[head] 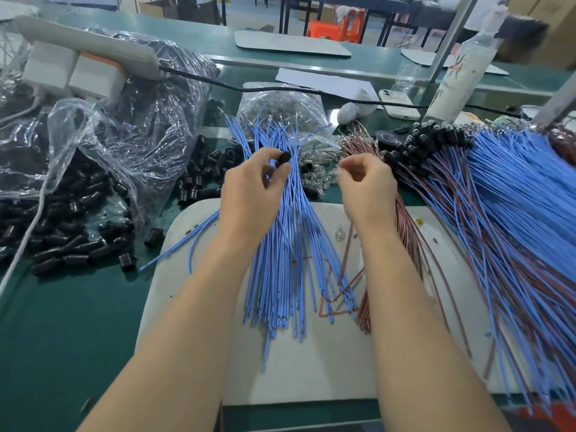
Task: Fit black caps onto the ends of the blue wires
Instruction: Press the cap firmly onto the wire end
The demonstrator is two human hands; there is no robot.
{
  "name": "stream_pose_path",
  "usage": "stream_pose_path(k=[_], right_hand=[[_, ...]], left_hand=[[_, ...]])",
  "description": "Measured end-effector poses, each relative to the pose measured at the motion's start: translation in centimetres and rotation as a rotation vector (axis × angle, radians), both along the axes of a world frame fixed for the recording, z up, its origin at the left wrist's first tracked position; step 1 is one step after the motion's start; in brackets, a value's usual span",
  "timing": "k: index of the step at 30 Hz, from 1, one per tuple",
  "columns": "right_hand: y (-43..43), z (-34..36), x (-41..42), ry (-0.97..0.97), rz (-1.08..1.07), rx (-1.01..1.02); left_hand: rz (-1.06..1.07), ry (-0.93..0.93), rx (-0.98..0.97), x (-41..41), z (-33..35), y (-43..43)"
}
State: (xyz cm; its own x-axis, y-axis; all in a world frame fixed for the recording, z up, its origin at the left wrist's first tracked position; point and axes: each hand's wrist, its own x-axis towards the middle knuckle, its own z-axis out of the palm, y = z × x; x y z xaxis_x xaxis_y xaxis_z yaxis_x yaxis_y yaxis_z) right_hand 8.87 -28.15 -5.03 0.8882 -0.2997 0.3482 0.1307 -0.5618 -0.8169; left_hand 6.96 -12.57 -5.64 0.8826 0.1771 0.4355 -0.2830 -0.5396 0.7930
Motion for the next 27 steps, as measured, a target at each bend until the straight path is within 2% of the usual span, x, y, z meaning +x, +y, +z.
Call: stream_pose_path(k=[3,6,10,16,18,22,27], right_hand=[[0.1,-0.3,-0.1,0.088,0.042,-0.132],[0.3,-0.2,0.4,0.111,0.069,-0.175],[1.2,1.3,2.8,0.046,0.052,-0.217],[3.7,1.9,8.3,0.387,0.113,-0.538],[4.3,1.4,9.3,0.412,0.118,-0.592],[4.9,0.9,11.3,0.317,0.173,-0.651],[5.3,1.6,13.6,0.496,0.079,-0.885]], left_hand=[[0.022,-0.014,-0.139,-0.1,0.5,0.2],[0.073,0.005,-0.223,0.9,1.6,0.6],[0.09,0.069,-0.232,3.4,3.6,0.7],[0.079,0.112,-0.301,7.4,5.5,0.1],[0.067,0.124,-0.322,8.6,5.8,0.0],[0.038,0.13,-0.329,10.6,6.0,-0.3],[0.014,0.142,-0.33,11.8,5.3,-0.2]])
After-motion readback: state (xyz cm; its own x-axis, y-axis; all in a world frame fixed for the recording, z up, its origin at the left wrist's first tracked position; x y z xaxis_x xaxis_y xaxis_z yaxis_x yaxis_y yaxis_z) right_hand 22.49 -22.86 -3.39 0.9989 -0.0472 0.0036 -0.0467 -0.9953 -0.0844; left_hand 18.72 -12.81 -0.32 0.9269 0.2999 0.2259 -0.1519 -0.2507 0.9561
